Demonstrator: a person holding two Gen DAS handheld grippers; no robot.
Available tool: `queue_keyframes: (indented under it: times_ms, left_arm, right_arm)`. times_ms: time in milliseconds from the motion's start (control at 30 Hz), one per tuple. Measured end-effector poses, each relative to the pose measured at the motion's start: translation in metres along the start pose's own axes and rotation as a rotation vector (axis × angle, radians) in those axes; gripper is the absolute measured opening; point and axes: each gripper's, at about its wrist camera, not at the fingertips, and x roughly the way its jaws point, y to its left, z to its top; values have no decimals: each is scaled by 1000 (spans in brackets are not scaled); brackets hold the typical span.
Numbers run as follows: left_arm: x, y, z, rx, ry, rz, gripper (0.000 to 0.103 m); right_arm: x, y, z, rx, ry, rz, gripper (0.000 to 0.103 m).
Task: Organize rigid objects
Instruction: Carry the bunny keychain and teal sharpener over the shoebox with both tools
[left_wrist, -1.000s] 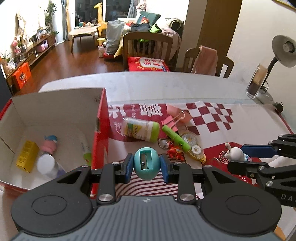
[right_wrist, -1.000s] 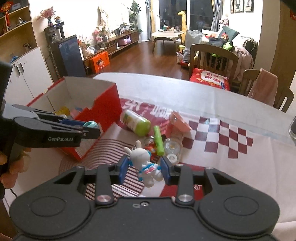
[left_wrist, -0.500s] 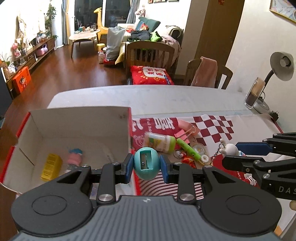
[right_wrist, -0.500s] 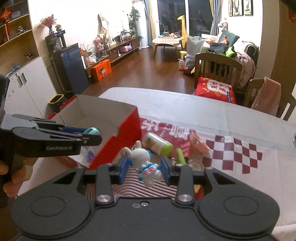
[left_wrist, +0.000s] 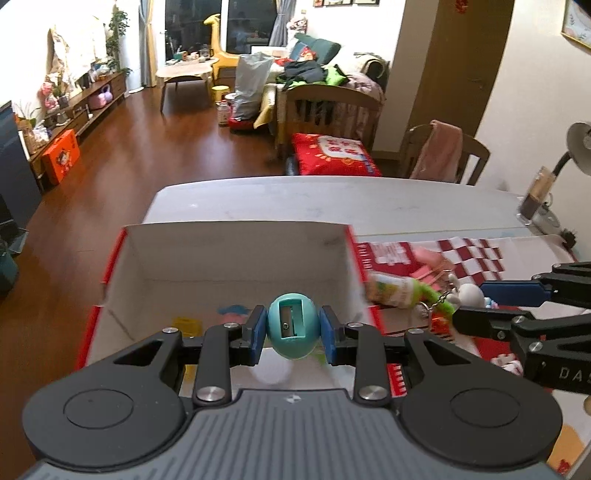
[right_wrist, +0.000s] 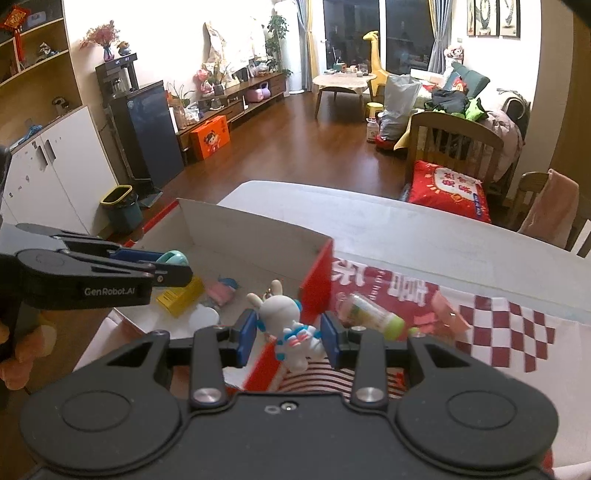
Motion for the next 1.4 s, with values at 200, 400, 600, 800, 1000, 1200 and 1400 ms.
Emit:
queue_keyframes:
  times_ms: [200, 400, 600, 800, 1000, 1200, 1400]
  left_arm:
    - [6, 39, -4, -12, 14, 30, 30]
    - [20, 70, -2, -11, 24, 56, 30]
    - [47, 92, 7, -9, 41, 61, 30]
    - [83, 101, 17, 15, 73, 74, 30]
    - [117, 104, 24, 31, 116, 84, 30]
    - [145, 103, 23, 48, 177, 90, 31]
    - [164, 106, 22, 56, 254, 102, 30]
  right_arm:
    - [26, 24, 11, -28, 21, -7, 37]
    - [55, 39, 18, -41, 47, -16, 37]
    - [88, 52, 25, -54, 84, -27, 37]
    - [126, 56, 29, -64, 133, -58, 37]
    - [159, 55, 30, -62, 185, -76, 37]
    - [181, 59, 28, -71, 225, -82, 37]
    - [191, 64, 25, -86, 250, -79, 37]
